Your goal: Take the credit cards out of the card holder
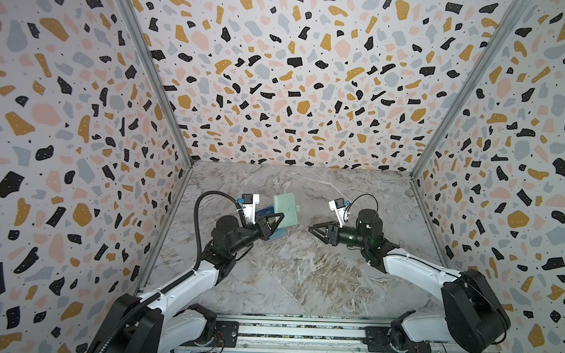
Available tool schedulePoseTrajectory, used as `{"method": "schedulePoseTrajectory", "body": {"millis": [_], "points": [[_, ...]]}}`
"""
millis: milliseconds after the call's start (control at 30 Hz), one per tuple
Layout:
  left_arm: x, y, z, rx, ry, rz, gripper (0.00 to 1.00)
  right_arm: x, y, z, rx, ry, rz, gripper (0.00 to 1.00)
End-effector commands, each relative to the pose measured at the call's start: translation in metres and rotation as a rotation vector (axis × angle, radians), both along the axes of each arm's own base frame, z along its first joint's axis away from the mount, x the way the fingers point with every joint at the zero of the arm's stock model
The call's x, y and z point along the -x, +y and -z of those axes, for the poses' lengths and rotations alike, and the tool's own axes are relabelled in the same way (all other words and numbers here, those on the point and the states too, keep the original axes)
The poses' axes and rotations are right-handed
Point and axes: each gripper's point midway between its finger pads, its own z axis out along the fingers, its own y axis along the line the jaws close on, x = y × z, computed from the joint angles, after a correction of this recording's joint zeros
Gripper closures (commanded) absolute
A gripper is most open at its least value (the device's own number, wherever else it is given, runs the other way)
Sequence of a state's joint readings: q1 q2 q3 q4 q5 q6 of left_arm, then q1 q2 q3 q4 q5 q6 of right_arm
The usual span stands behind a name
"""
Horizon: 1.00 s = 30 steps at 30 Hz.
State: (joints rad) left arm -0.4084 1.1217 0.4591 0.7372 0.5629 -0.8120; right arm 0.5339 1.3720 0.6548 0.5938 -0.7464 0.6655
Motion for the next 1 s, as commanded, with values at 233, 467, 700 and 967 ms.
{"method": "schedulePoseTrajectory", "body": {"millis": [233,467,700,967], "points": [[0.029,-0.016,-0.046,0.124,-0.109,0.206,1.00,0.002,0.011,-0.053,-0.162,-0.087,-0.079,0.64],[0.029,-0.017,-0.043,0.120,-0.099,0.211,1.00,0.006,0.012,-0.062,-0.195,-0.098,-0.100,0.70],[0.027,-0.017,-0.040,0.113,-0.091,0.207,1.00,0.008,0.014,-0.064,-0.218,-0.095,-0.113,0.71],[0.031,-0.017,-0.046,0.143,-0.096,0.223,1.00,0.005,0.019,-0.059,-0.224,-0.077,-0.109,0.77]]}}
